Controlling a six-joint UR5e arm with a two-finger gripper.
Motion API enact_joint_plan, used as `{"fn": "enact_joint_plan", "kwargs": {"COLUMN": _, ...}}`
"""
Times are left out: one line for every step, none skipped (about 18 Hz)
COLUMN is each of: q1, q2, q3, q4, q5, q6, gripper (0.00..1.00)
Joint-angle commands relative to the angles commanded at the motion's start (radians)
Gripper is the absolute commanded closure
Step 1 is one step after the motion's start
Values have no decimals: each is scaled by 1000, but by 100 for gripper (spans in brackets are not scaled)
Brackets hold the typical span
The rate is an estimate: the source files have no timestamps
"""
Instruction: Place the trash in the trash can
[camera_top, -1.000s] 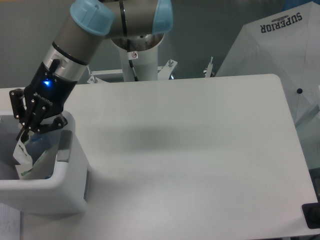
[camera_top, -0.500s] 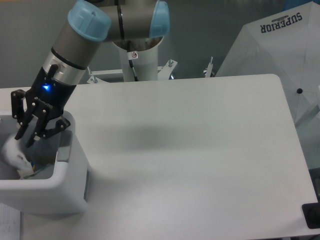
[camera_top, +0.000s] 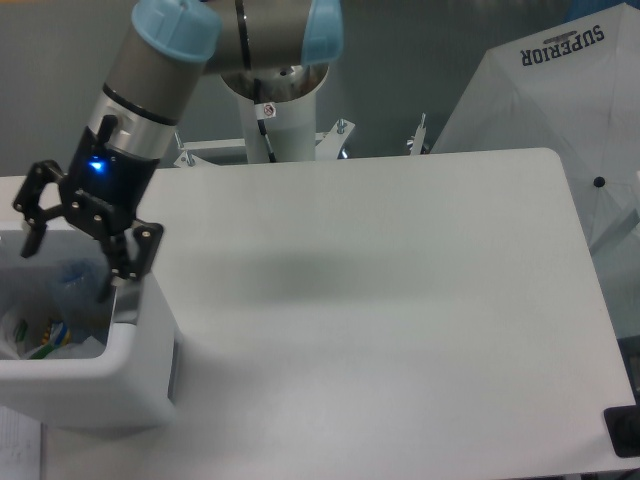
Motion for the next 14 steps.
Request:
{"fn": "enact_joint_plan", "kwargs": {"q1": 28, "q2": 0, "q3": 0, "q4": 0, "q5": -2, "q6": 48, "gripper": 0}}
{"fn": "enact_joint_plan", "kwargs": {"q1": 57, "q2": 0, "q3": 0, "q4": 0, "q5": -2, "q6": 60, "gripper": 0}}
{"fn": "enact_joint_plan", "kwargs": {"q1": 78, "q2": 2, "q3": 2, "q4": 0, "q5": 3, "q6": 65, "gripper": 0}}
{"fn": "enact_joint_plan", "kwargs": {"q1": 86, "q2": 6, "q3": 11, "q4": 0, "q5": 11, "q6": 64, "gripper": 0}}
{"fn": "enact_joint_plan", "kwargs": {"q1": 88, "q2": 11, "q3": 32, "q4": -6, "q5": 40, "q6": 70, "gripper": 0}}
{"fn": "enact_joint_plan", "kwargs": {"q1": 94, "q2": 18, "q3": 41, "q4": -8, "q5": 85, "q6": 73, "gripper": 0}}
{"fn": "enact_joint_plan", "kwargs": {"q1": 100, "q2": 24, "q3": 46, "q4": -11, "q5": 141, "q6": 91, "gripper": 0}}
{"fn": "enact_joint_plan", "kwargs": {"q1": 108, "q2": 34, "q3": 49, "q4": -12, "q5": 194, "q6": 131, "gripper": 0}}
{"fn": "enact_joint_plan", "kwargs": {"q1": 117, "q2": 40, "q3": 60, "q4": -38, "q5": 234, "q6": 209, "gripper": 0}}
{"fn": "enact_joint_plan", "kwargs": {"q1": 120, "q2": 44, "q3": 66, "q4": -90, "q5": 259, "q6": 285, "gripper": 0}}
{"fn": "enact_joint_plan", "kwargs": {"q1": 121, "q2": 46, "q3": 78, "q4": -139, "q5": 273, "q6": 322, "gripper": 0}}
{"fn": "enact_joint_plan", "kwargs": {"q1": 123, "q2": 49, "q3": 92, "q4": -170, "q5": 275, "q6": 333, "gripper": 0}}
{"fn": "enact_joint_plan", "kwargs": {"q1": 123, "q2": 49, "q3": 97, "q4": -173, "q5": 275, "q6": 334, "gripper": 0}}
{"fn": "enact_joint_plan", "kwargs": {"q1": 125, "q2": 49, "q3": 97, "q4": -173, "q5": 275, "q6": 334, "gripper": 0}}
